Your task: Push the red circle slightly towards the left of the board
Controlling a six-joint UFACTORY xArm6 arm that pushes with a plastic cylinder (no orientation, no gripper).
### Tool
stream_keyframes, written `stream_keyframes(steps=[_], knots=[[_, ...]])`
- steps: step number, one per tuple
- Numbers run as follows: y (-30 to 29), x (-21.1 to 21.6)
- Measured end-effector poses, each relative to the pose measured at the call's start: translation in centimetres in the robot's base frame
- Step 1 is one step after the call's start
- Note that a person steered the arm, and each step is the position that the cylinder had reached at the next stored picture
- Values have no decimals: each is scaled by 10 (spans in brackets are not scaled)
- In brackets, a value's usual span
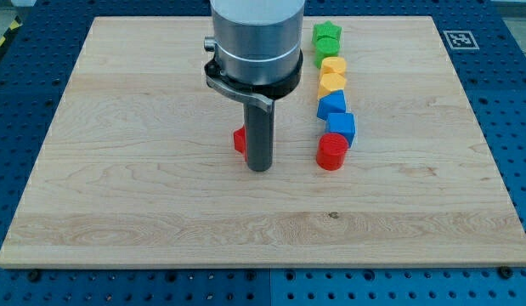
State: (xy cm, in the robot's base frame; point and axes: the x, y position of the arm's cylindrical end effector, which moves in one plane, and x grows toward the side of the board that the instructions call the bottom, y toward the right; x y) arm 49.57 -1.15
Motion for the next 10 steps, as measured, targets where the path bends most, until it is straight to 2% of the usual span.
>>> stream_keyframes(steps=[1,2,4,6,8,10], knots=[[5,13],[59,55],[197,68],[201,68],[206,44],[168,11]])
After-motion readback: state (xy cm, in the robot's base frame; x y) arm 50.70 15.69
